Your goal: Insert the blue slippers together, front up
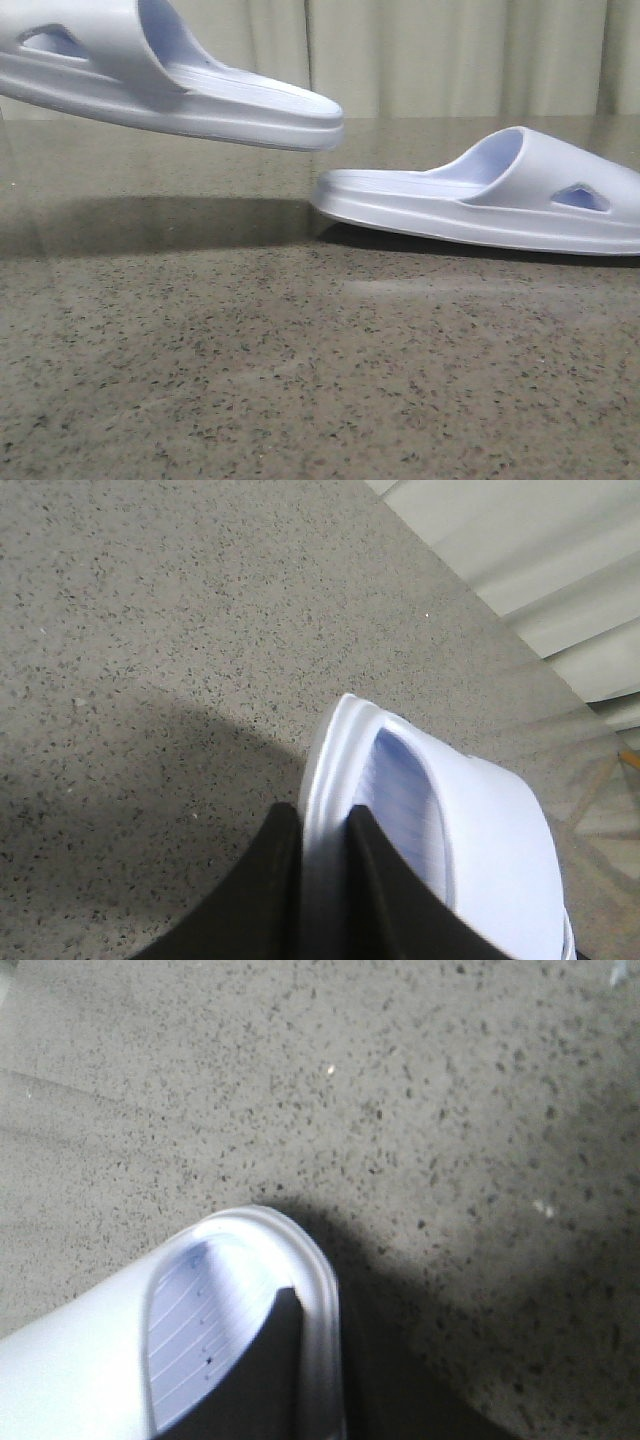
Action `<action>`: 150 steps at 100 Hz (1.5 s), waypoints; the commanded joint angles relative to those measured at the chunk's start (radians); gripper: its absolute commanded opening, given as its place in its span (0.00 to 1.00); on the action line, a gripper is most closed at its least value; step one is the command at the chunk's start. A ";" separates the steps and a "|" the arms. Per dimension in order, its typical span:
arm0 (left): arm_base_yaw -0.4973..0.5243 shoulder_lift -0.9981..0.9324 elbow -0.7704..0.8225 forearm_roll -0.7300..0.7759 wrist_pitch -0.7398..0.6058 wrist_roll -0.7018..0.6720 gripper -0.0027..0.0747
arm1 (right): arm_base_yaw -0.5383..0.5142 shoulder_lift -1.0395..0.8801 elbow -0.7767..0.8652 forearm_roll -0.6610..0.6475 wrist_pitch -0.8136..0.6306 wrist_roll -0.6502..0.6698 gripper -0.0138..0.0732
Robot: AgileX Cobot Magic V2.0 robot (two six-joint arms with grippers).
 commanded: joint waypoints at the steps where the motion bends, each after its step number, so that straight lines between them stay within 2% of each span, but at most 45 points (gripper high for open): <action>1: 0.002 -0.017 -0.027 -0.048 -0.031 0.000 0.06 | -0.003 -0.011 -0.021 -0.056 -0.071 -0.009 0.06; 49: 0.002 -0.017 -0.027 -0.052 -0.031 0.000 0.06 | -0.005 -0.011 -0.122 -0.269 -0.079 -0.009 0.06; 76: 0.002 -0.017 -0.027 -0.058 -0.031 0.000 0.06 | -0.025 -0.011 -0.203 -0.356 -0.027 -0.009 0.07; 104: 0.002 -0.017 -0.027 -0.095 -0.025 0.000 0.06 | -0.085 -0.081 -0.250 -0.360 0.024 -0.009 0.07; 123: 0.002 -0.017 -0.027 -0.117 -0.015 0.001 0.06 | -0.085 -0.167 -0.270 -0.360 0.065 -0.009 0.07; 150: 0.002 -0.017 -0.027 -0.258 0.026 0.105 0.06 | -0.085 -0.233 -0.270 -0.358 0.146 -0.009 0.07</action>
